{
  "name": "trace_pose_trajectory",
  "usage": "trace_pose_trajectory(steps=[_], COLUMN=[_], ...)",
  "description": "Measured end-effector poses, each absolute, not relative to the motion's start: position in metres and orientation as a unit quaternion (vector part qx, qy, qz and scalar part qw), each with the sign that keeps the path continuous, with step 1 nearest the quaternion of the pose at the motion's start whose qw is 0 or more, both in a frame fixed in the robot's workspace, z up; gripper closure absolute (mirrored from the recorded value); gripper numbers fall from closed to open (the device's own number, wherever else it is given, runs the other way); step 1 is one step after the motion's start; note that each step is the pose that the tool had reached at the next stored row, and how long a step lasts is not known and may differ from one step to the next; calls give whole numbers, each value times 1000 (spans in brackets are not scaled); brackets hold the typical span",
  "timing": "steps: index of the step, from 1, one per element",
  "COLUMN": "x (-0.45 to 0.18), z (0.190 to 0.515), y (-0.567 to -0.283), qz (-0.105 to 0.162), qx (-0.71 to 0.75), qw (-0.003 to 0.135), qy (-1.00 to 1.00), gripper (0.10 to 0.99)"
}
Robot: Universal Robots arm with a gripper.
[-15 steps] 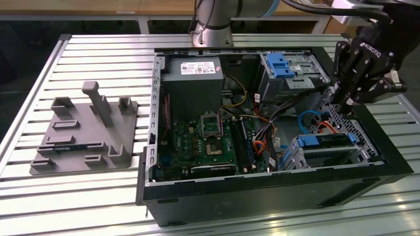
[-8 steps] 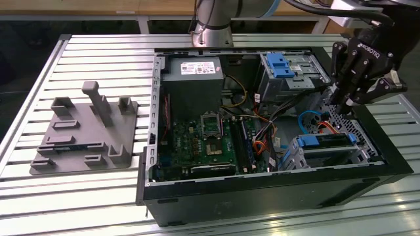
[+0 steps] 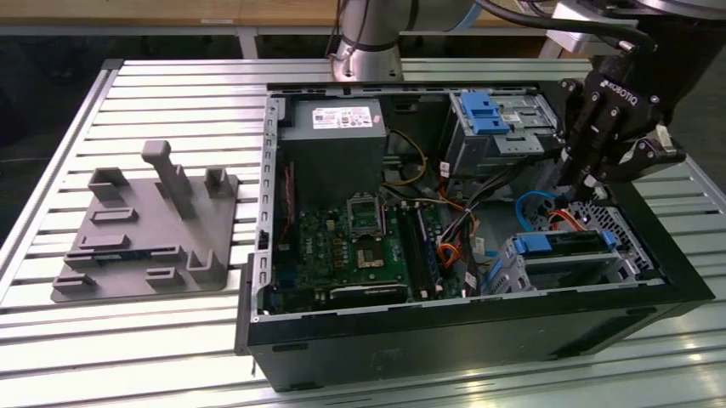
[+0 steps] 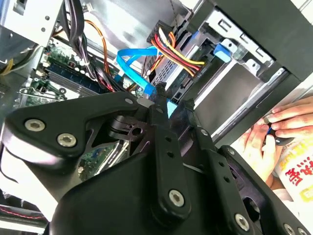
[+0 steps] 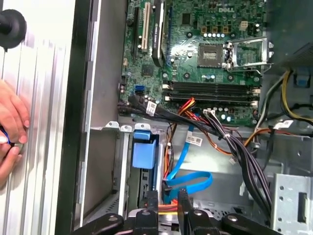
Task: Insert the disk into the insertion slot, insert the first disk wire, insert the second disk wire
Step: 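Insert the second disk wire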
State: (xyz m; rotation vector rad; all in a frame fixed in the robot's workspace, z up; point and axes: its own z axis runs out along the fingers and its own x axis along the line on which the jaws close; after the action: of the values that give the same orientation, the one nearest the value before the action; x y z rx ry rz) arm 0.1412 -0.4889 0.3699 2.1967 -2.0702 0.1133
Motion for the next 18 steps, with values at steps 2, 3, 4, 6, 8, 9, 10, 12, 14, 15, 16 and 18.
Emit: trace_pose_trajectory(steps=[2, 3, 4, 6, 8, 9, 10, 12, 14, 15, 16, 18], x=[141, 140, 140, 140, 139, 139, 139, 139, 139, 139, 139, 139], z=[368, 366, 365, 362, 360, 360, 359, 358, 357, 357, 357, 357], y=[-489, -489, -489, -489, -488, -488, -487, -486, -484, -483, -483, -483], qz=[40, 41, 41, 42, 43, 43, 43, 44, 45, 45, 46, 45], qx=[727, 727, 727, 728, 729, 729, 730, 730, 730, 729, 729, 730], qw=[63, 64, 64, 65, 66, 66, 66, 67, 68, 69, 69, 69], qy=[-683, -683, -682, -681, -680, -680, -679, -679, -679, -679, -679, -679], gripper=[788, 788, 788, 788, 788, 788, 788, 788, 788, 788, 788, 788])
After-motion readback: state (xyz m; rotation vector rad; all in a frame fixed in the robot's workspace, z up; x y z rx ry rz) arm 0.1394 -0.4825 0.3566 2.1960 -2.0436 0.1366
